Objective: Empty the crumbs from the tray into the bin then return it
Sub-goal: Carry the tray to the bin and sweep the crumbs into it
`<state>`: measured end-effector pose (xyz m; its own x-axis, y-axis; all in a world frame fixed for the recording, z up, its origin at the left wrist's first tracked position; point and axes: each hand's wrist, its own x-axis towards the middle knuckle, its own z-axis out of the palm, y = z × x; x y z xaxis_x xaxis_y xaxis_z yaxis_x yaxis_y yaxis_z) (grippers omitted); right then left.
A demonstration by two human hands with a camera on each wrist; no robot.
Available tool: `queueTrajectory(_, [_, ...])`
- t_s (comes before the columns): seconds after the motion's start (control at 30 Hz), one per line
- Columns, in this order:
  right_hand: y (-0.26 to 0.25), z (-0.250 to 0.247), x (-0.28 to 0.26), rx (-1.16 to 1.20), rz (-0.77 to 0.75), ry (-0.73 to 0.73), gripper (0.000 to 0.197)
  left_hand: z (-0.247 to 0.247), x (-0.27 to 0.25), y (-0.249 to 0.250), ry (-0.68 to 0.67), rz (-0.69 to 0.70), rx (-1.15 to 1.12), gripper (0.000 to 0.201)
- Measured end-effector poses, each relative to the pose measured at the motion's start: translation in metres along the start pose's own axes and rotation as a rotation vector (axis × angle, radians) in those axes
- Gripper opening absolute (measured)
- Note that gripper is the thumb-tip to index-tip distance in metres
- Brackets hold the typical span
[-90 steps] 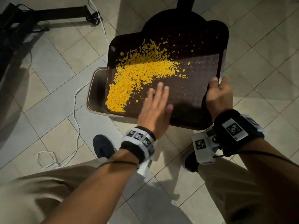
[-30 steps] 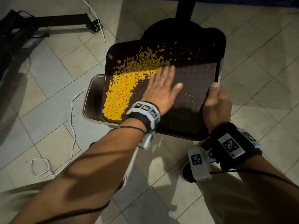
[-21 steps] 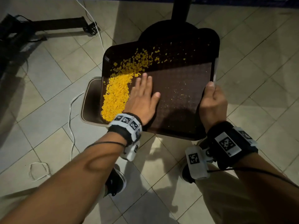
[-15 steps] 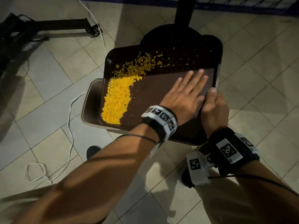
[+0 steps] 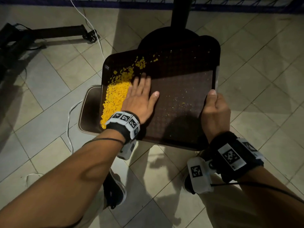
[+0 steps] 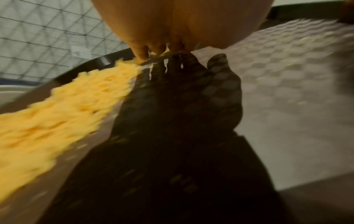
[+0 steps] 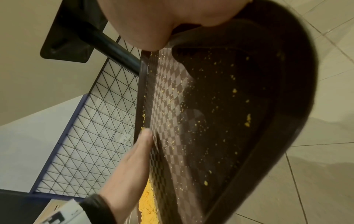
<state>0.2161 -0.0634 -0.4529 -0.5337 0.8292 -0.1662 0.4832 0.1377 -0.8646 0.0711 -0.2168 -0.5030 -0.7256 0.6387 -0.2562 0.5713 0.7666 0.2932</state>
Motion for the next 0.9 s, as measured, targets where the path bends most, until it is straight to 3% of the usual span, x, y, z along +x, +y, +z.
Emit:
queueTrajectory(0.17, [0.000,0.004,-0.001,0.009,0.003,0.015,0.034,-0.015,0.019,0.078,0.087,0.371,0.021,0.062])
queueTrajectory(0.27, [-0.003,0.003,-0.001,-0.028,-0.018,0.026,0.035,-0.020,0.039,0.105,0.070,0.422,0.038,0.064])
queueTrajectory(0.37, [-0.004,0.001,0.000,-0.091,-0.011,0.029,0.038,-0.018,0.056,0.091,0.093,0.290,-0.003,0.068])
queueTrajectory(0.63, [-0.002,0.001,0.002,-0.117,0.031,0.008,0.044,-0.007,0.067,-0.004,0.073,-0.043,0.011,0.079])
queueTrajectory(0.9, [-0.009,-0.001,-0.001,-0.117,0.036,-0.009,0.041,-0.009,0.071,-0.074,0.041,-0.235,0.035,0.085])
